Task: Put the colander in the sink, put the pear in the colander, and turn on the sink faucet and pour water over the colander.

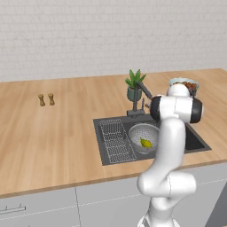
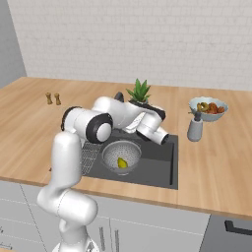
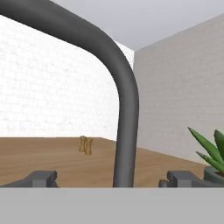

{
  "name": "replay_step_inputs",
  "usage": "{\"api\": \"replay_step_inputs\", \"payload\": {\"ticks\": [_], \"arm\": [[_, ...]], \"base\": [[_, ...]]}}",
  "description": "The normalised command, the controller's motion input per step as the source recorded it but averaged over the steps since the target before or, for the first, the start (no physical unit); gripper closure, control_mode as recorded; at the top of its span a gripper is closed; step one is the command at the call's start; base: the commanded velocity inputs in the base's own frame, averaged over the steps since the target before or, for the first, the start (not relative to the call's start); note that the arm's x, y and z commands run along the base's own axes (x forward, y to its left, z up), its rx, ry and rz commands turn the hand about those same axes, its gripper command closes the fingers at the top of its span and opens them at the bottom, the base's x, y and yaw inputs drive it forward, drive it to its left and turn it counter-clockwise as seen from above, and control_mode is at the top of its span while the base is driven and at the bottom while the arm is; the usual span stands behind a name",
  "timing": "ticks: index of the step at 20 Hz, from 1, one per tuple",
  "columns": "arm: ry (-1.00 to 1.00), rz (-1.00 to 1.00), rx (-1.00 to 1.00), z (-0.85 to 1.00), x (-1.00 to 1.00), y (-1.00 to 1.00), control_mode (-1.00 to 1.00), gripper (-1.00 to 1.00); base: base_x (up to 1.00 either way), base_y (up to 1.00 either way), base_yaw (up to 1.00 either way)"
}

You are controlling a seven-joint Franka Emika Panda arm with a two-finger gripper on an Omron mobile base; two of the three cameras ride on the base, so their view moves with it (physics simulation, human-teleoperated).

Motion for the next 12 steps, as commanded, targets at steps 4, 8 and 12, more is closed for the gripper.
{"api": "replay_step_inputs", "payload": {"ticks": [4,8,12], "arm": [[0.12,-0.04,0.00,-0.37,0.31,0.00,-1.00,-1.00],[0.04,-0.04,0.00,-0.12,0.30,0.00,-1.00,-1.00],[0.02,-0.03,0.00,-0.02,0.33,0.00,-1.00,-1.00]], "base": [[0.00,0.00,0.00],[0.00,0.00,0.00],[0.00,0.00,0.00]]}}
